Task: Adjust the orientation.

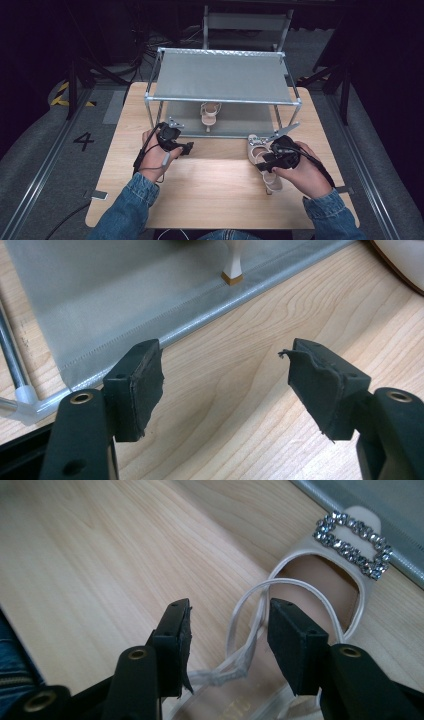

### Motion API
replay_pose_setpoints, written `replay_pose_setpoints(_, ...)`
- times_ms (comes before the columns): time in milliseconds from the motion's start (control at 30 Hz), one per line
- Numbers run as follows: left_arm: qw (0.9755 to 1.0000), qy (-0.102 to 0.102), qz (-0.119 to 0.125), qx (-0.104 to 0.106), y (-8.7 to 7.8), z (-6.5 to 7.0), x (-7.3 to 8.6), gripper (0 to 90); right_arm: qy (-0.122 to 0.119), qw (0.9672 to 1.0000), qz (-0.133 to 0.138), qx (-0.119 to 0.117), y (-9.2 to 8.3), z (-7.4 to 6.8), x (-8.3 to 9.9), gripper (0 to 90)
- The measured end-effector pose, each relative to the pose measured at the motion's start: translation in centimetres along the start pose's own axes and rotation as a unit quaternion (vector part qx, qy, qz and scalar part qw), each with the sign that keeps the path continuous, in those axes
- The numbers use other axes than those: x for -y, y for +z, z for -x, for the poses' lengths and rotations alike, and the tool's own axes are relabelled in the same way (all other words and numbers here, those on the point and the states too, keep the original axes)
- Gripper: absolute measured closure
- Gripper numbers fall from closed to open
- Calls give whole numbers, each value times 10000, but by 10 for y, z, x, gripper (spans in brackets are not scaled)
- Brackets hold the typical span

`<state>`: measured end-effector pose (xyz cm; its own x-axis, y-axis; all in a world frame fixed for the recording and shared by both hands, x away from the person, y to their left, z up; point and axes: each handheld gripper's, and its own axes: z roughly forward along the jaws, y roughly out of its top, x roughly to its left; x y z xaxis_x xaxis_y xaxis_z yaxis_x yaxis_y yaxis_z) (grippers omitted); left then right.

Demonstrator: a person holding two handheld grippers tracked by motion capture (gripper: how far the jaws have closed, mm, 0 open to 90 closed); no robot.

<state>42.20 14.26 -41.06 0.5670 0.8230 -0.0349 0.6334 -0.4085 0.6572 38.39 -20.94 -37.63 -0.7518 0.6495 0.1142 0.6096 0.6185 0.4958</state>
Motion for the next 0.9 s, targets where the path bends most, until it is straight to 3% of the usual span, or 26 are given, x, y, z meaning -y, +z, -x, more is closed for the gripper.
replay_pose_setpoints(200,10000,-26,-57,-6,0,-2,2,306,183,9996,-193,75,27,8,-3,527)
replay_pose_setpoints(533,9999,-87,-85,-49,-2,-4,6,297,187,9989,-384,200,59,14,-4,569)
replay_pose_setpoints(567,9999,-26,-64,-84,-1,-5,6,297,180,9988,-380,233,61,14,-4,584)
replay_pose_setpoints(667,9999,-107,-83,-51,-1,-5,6,296,170,9988,-387,242,63,13,-4,619)
replay_pose_setpoints(800,9999,-110,-85,-54,-1,-5,6,296,109,9972,-481,556,60,10,-4,799)
replay_pose_setpoints(900,9999,-130,-80,-59,-2,-5,6,295,100,9961,-580,659,58,10,-4,845)
